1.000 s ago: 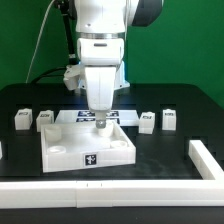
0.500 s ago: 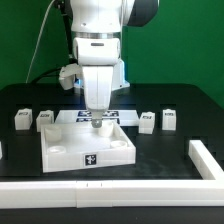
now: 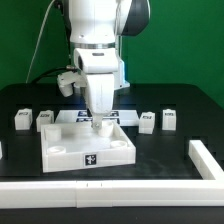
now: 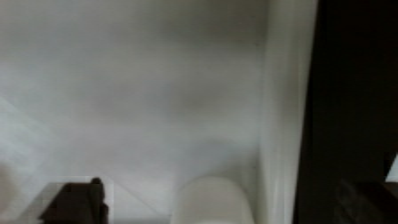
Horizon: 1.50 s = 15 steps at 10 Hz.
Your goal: Assemble one leg
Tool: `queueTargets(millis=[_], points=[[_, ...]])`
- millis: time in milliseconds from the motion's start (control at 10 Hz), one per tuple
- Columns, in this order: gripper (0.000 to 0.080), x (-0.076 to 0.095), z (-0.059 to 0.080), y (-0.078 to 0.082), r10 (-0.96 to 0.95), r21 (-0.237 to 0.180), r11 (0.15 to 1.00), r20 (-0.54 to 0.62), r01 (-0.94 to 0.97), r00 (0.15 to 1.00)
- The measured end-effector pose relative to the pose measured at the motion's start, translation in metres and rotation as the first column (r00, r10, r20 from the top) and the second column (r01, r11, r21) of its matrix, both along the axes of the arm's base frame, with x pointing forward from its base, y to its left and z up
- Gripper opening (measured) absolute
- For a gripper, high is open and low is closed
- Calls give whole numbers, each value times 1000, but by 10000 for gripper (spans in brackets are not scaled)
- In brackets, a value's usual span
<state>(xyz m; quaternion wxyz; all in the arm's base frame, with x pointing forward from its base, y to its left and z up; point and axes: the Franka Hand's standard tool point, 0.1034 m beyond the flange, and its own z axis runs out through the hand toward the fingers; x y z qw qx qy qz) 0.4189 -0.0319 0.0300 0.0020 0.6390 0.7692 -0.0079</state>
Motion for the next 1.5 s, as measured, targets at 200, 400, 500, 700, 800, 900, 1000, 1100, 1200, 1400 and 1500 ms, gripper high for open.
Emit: queueTargets(millis=[200, 400, 500, 700, 800, 900, 1000, 1100, 1200, 1400, 1500], points=[[650, -7, -10, -2, 6, 2, 1000, -20, -6, 1000], [650, -13, -21, 0, 3, 8, 1000, -40, -2, 999], [650, -14, -23, -1, 1, 9, 1000, -45, -1, 999], [650, -14, -24, -5, -10, 9, 1000, -47, 10, 999], [650, -13, -24, -8, -15, 8, 1000, -45, 15, 999], [560, -12, -23, -9, -19, 7, 1000, -42, 19, 999], [376, -13, -24, -9, -18, 8, 1000, -44, 19, 999], [242, -13, -24, -9, -19, 8, 1000, -45, 19, 999], [242, -13, -24, -9, -19, 8, 1000, -45, 19, 999], [58, -12, -24, -9, -19, 8, 1000, -41, 19, 999], [58, -12, -24, -9, -19, 8, 1000, -41, 19, 999]])
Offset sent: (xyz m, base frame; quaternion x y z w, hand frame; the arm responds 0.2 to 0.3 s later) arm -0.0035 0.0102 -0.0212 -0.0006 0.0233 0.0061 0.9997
